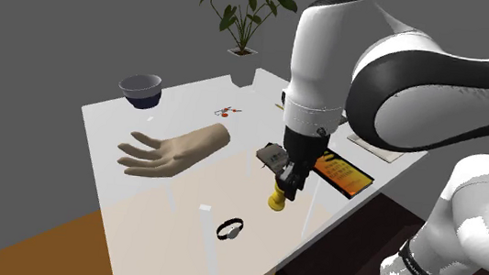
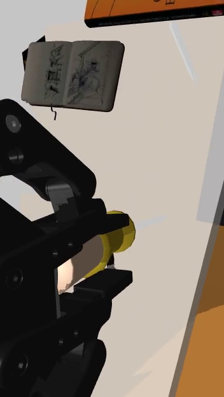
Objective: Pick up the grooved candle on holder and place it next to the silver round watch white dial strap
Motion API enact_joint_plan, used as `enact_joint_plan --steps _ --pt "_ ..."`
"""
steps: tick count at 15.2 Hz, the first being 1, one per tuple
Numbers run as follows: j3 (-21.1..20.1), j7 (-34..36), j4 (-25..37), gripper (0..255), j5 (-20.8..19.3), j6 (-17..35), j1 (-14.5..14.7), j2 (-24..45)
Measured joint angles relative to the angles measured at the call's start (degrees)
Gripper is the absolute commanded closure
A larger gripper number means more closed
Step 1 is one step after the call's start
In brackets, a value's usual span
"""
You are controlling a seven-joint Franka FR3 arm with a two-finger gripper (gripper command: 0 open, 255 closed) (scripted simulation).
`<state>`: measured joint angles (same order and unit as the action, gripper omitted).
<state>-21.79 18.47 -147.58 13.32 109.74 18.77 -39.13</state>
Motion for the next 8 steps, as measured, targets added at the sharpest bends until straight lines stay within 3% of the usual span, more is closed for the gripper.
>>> enact_joint_plan --steps 8 --pt "-1.5 0.1 -4.7 255 1.1 6.6 0.3 1.9"
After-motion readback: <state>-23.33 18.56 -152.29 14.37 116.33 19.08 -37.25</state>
